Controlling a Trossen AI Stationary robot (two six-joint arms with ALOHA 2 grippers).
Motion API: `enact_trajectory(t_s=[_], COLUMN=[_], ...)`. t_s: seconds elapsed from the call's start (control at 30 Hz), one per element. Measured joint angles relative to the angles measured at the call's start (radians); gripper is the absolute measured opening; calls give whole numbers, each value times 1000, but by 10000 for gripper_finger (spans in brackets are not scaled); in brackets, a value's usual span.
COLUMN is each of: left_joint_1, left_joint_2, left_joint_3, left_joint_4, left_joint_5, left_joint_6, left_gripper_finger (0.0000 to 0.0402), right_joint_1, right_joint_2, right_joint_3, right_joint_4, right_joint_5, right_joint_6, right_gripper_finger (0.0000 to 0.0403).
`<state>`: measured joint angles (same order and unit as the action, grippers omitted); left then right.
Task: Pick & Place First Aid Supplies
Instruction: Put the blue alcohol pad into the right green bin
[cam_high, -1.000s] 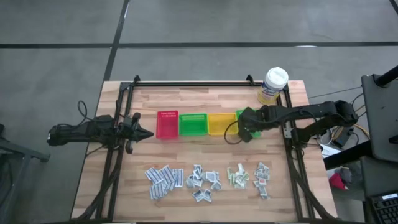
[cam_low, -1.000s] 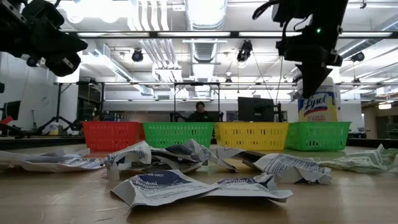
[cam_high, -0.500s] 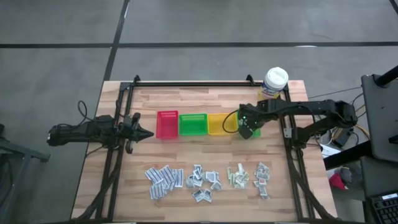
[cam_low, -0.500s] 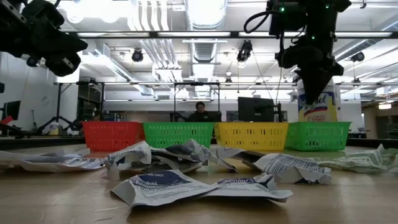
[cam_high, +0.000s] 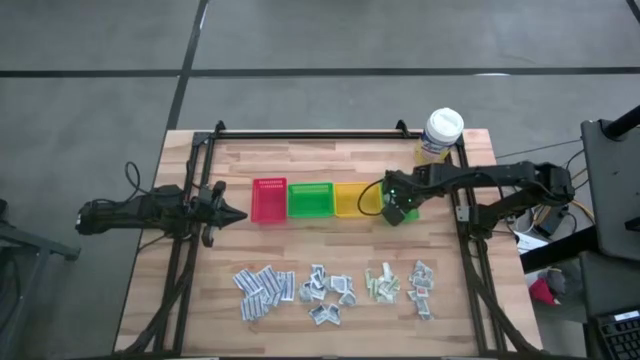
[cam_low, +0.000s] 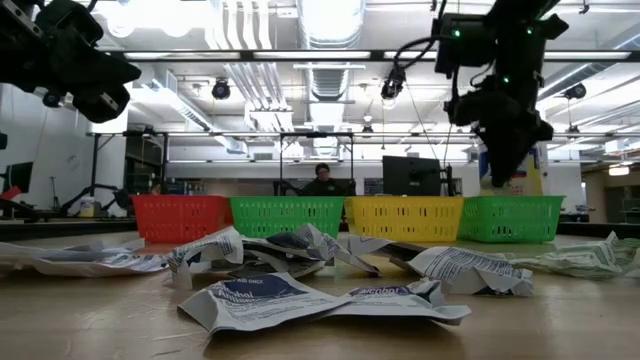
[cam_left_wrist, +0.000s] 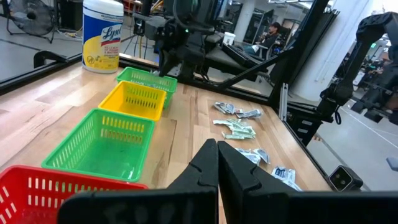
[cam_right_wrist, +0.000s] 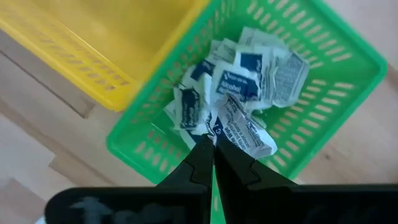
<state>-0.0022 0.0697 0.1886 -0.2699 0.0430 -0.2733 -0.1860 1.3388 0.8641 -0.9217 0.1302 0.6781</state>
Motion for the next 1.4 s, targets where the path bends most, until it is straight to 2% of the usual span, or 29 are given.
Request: enact_trajectory(t_s=[0.23, 0.63, 1.03, 1.4], left_joint_1=[0, 0, 0, 0], left_joint_2=[0, 0, 0, 0], left_joint_3=[0, 0, 0, 0], left_joint_4=[0, 0, 0, 0], left_joint_5=[0, 0, 0, 0], left_joint_6=[0, 0, -10, -46], left_gripper_finger=[0, 0, 0, 0], right_joint_1=[-1, -1, -1, 29], right_joint_2=[0, 0, -2, -3], right_joint_3=[-87, -92, -86, 82], right_joint_4=[84, 97, 93, 89], right_joint_5=[-4, -4, -7, -189], right_joint_6=[3, -24, -35, -45], right_gripper_finger=[8, 10, 78, 100])
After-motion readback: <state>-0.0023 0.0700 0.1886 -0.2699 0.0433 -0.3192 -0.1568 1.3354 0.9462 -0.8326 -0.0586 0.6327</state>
